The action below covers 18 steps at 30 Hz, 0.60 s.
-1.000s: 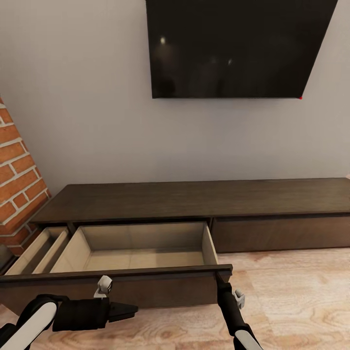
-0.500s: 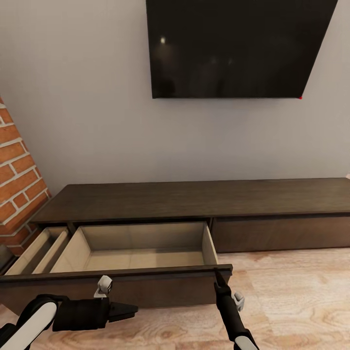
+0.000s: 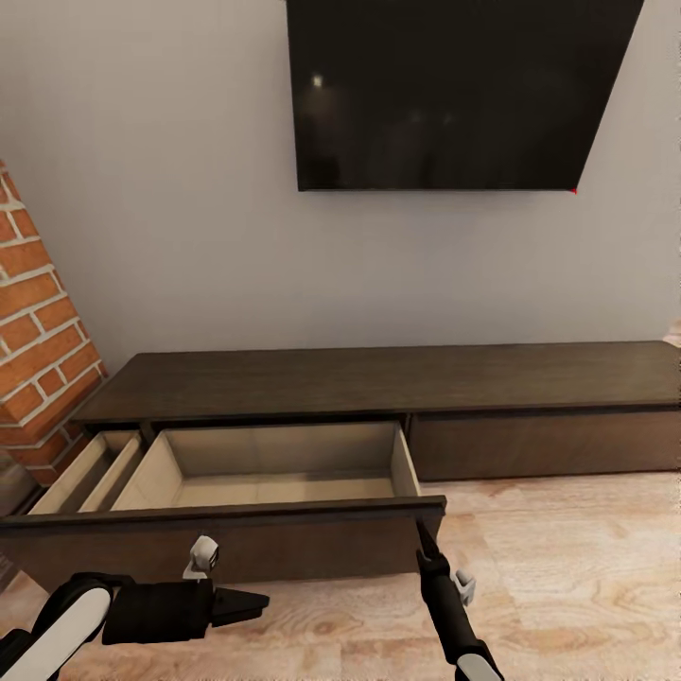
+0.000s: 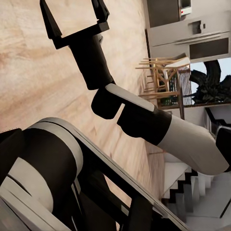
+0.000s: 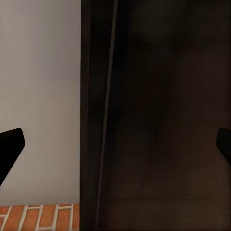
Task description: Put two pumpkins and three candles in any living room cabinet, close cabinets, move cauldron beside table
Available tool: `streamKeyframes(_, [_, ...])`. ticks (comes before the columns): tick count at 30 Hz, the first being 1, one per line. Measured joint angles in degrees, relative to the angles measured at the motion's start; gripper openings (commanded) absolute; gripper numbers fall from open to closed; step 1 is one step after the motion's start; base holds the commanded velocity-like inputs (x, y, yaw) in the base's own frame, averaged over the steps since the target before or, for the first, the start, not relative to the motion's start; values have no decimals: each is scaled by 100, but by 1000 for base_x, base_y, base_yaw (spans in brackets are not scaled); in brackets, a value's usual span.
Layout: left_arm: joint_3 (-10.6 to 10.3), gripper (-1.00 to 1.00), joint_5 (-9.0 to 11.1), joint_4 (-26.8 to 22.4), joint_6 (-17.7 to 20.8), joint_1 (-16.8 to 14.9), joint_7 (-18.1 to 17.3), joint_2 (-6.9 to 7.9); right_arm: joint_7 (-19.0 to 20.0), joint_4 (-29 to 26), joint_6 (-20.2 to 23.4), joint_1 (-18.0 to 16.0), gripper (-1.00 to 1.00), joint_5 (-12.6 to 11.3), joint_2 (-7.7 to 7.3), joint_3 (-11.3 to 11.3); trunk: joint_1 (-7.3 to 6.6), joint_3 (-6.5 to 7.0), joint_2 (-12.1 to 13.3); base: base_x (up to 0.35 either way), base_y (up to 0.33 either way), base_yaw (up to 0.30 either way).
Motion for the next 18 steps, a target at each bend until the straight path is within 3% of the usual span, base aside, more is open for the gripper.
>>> streamKeyframes(14, [2, 100, 12, 3, 0, 0, -4, 0, -184, 0, 62, 0, 100, -6, -3, 8, -1, 0, 0, -110, 0, 0])
streamKeyframes(18, [42, 100, 233, 10, 0, 0, -6, 6, -512, -5, 418, 0, 100, 38, -1, 151, -2, 0, 0, -6, 0, 0])
